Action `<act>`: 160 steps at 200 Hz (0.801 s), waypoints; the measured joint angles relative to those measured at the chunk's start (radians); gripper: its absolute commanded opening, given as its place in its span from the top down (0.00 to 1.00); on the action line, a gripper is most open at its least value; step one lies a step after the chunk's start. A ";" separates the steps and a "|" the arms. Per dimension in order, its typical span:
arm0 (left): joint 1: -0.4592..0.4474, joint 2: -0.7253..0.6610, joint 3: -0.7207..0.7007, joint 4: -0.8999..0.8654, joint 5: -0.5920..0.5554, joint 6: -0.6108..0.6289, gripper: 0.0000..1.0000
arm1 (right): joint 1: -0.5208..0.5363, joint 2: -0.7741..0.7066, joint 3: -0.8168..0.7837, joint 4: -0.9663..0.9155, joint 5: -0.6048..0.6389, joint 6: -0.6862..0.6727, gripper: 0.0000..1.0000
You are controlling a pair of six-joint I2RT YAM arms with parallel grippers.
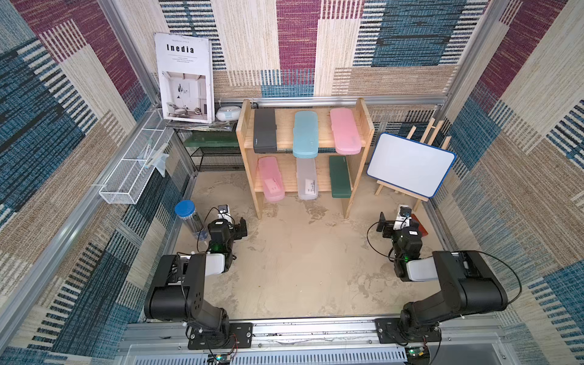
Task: Remove the pencil cases from the shelf
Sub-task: Pick up the pencil case from the shelf.
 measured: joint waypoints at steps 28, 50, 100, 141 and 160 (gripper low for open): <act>0.000 0.000 0.000 0.000 0.000 0.000 0.01 | 0.000 0.000 0.000 0.000 0.000 0.000 0.01; 0.000 0.000 0.000 0.000 0.000 0.000 0.01 | 0.000 0.000 0.000 0.000 0.000 0.000 0.01; 0.003 0.000 0.000 -0.001 0.000 0.000 0.01 | 0.000 0.000 0.000 0.000 0.000 0.000 0.01; 0.002 -0.047 0.047 -0.119 -0.016 -0.003 0.01 | 0.000 0.000 0.000 0.000 0.000 0.000 0.01; 0.002 -0.149 0.248 -0.380 -0.058 -0.048 0.01 | -0.010 0.000 0.003 -0.003 -0.019 0.001 0.01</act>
